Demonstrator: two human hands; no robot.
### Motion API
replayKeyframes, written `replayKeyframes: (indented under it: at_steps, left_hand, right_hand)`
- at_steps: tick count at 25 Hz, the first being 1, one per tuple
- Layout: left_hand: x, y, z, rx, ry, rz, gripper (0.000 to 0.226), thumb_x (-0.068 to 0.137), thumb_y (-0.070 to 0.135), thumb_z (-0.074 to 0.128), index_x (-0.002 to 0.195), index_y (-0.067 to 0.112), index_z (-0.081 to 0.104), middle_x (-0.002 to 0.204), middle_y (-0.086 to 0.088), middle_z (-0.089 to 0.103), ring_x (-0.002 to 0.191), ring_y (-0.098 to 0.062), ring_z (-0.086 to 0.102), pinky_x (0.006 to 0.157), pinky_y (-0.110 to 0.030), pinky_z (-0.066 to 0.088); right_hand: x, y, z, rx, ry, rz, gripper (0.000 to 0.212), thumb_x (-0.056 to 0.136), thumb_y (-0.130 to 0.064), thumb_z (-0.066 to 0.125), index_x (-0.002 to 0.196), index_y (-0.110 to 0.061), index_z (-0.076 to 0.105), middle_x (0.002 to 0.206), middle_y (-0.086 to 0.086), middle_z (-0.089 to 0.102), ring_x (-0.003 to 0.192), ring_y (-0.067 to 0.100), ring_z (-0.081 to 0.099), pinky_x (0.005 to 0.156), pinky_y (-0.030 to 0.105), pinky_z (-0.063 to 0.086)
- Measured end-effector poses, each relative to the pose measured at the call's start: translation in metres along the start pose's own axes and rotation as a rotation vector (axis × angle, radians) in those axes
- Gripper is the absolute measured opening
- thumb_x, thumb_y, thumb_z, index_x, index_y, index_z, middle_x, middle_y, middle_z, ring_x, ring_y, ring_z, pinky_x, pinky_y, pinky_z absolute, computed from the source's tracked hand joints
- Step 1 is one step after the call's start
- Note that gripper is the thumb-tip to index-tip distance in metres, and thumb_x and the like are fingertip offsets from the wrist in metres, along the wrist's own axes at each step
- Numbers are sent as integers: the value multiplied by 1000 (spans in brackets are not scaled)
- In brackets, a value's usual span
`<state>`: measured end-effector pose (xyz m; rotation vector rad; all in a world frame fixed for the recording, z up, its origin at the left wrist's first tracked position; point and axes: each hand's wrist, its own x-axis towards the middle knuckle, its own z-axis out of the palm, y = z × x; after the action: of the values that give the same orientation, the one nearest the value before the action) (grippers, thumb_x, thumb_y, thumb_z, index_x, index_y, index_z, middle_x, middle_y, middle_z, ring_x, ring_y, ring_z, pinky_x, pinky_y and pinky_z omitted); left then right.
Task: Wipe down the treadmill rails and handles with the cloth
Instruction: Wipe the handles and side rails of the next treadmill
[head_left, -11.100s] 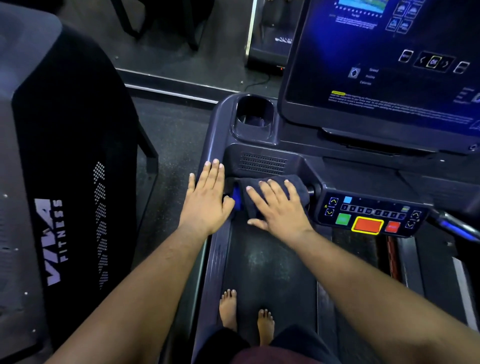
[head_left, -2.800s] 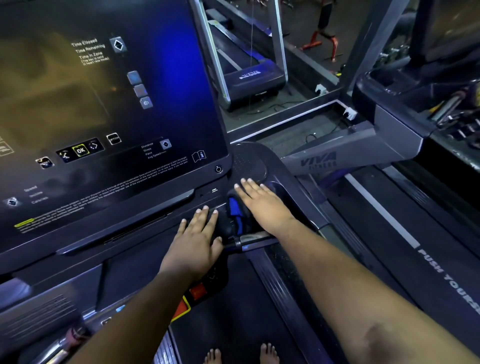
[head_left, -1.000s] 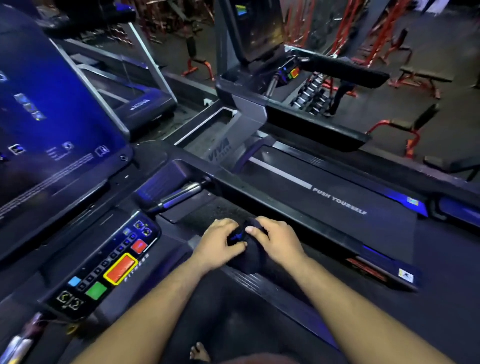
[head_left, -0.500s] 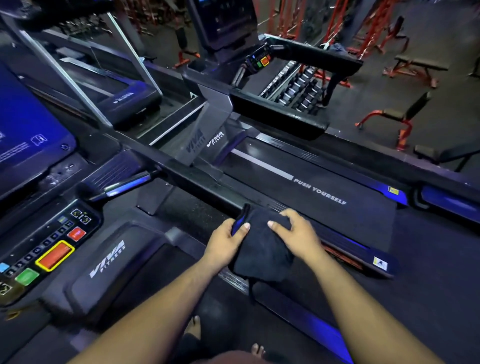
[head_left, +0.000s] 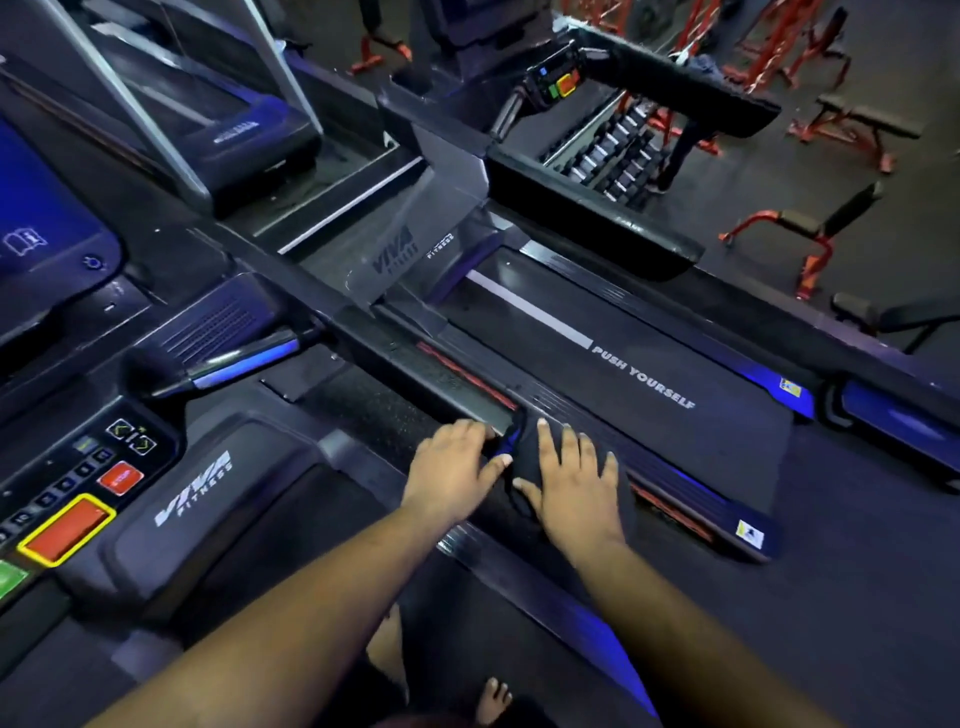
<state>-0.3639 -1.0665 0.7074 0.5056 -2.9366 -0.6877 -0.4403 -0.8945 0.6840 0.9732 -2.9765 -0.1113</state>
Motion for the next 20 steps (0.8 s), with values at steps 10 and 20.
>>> replayKeyframes:
  at_steps: [10,20]
  left_hand:
    - [28,-82,-24,304,-246,170,82,97,62,37,159,22,1,168,-1,-6,153,-17,-11,120,-61,-5]
    - [33,-95,-38,326,-301,249,84,97,58,40,158,23,-6,167,2,-11,153,-13,-12,115,-69,-6]
  right_hand:
    - [24,3,-14,-37,-12,-190,81,89,-61,55,155,-36,16,148,13,46,125,33,52,85,48,50]
    - [24,1,-18,-40,-57,-175,77,92,-65,45,155,-40,10,148,11,44,128,30,48,87,46,48]
